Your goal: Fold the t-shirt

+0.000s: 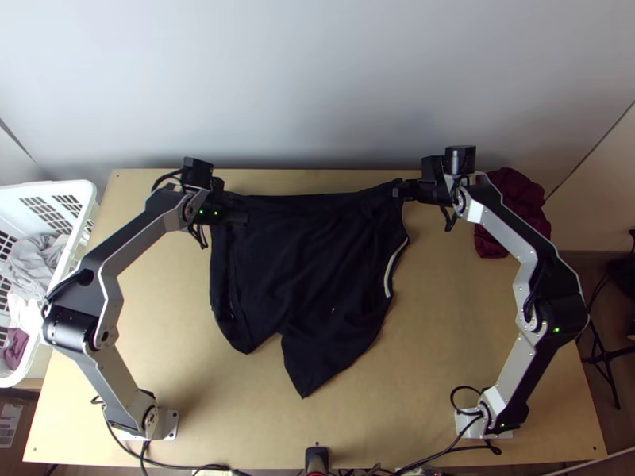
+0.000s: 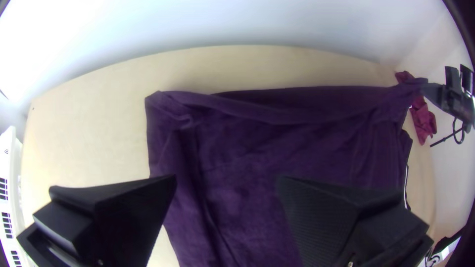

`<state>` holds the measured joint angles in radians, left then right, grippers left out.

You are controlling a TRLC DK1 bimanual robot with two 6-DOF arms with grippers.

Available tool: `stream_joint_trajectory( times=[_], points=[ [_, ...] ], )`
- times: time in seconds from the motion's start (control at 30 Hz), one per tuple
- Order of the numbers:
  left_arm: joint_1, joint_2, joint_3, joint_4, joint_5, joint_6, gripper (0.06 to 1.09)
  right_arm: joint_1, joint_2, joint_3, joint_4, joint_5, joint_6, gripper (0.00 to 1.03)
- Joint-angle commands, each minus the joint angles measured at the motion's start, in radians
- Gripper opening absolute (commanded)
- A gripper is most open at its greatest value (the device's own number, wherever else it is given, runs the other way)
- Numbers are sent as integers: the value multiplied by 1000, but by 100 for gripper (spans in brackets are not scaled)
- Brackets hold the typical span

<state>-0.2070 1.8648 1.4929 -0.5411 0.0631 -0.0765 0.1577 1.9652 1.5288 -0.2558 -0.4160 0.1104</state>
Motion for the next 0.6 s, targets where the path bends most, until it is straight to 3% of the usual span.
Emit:
stream_joint_trajectory(
  times=[0.0,0.57],
  points=[
    [-22,19,15,0,67,-57,103,-1,-5,1,-10,0,-5,3],
    [-15,198,49,35,29,-71,103,-10,-11,-2,-23,2,-8,3]
  ],
)
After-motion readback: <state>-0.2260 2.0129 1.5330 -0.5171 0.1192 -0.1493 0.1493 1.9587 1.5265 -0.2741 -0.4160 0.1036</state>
